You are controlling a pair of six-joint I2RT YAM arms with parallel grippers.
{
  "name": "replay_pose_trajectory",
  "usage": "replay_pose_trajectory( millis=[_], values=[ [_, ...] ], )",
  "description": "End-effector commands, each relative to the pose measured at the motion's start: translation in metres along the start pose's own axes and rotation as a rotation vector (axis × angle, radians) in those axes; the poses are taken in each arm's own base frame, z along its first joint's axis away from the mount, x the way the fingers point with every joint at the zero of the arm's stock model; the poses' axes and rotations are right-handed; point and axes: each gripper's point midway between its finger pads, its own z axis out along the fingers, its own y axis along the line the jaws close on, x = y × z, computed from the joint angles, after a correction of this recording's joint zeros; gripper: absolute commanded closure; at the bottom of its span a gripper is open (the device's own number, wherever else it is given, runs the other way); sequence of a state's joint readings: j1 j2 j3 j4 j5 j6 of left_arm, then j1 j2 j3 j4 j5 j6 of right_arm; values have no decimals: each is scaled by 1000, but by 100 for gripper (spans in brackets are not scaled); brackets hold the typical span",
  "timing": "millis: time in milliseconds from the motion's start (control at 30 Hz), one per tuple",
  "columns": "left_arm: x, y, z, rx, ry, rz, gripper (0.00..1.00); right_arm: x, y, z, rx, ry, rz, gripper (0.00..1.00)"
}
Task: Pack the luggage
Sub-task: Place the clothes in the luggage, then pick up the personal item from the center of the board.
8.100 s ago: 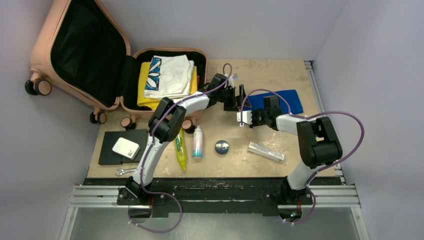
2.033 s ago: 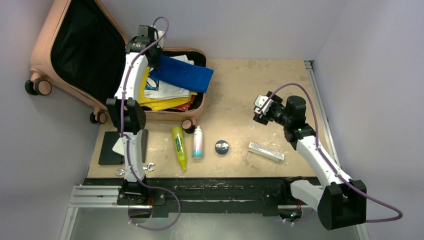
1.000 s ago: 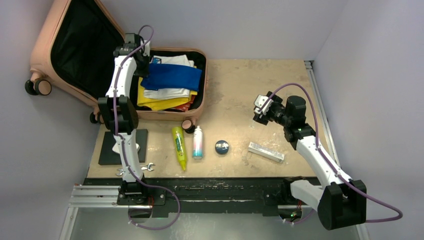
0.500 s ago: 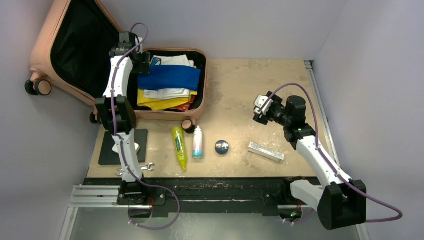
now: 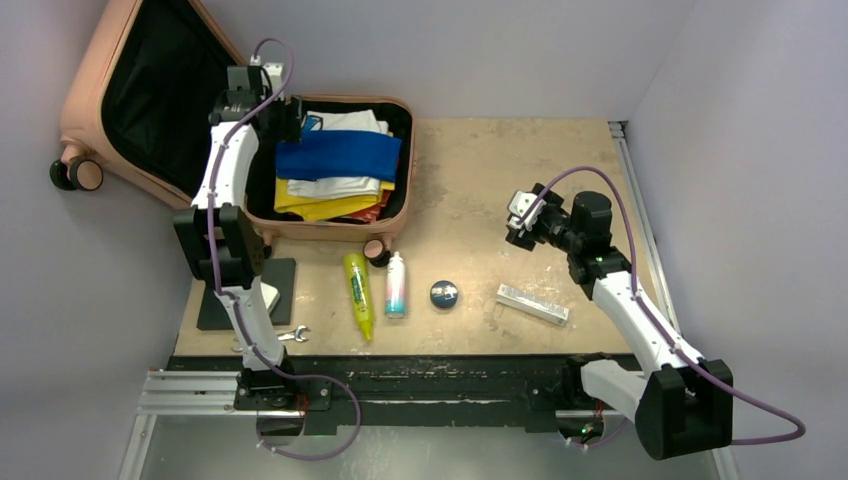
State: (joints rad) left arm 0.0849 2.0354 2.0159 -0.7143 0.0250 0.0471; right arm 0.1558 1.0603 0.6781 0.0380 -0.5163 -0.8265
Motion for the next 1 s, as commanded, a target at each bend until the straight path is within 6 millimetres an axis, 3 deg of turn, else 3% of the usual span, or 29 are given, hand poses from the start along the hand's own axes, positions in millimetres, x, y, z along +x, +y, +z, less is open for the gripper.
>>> replay_pose_trajectory(
  millis=[0,167,200,233,433,633,800,967],
  values=[
    [-17,-8,-15,66,-91,36,17,-2,1,1,-5,-19,10,22],
    [1,-30,-47,182,-129,108,8,-2,9,3,-47,-31,8,21],
    [5,-35,-56,209,-140,129,6,-3,12,3,-65,-37,6,6],
    [11,-40,-66,232,-150,148,5,-4,16,3,-83,-45,2,2],
    [59,-59,-114,336,-139,261,3,-10,19,5,-107,-63,-26,1],
    [87,-66,-160,361,-192,361,2,-20,15,10,-111,-79,-20,1],
    [96,-72,-185,382,-211,382,1,-22,9,9,-88,-69,-3,2],
    [124,-82,-194,452,-166,399,1,-9,7,1,-67,12,-21,2]
  ],
)
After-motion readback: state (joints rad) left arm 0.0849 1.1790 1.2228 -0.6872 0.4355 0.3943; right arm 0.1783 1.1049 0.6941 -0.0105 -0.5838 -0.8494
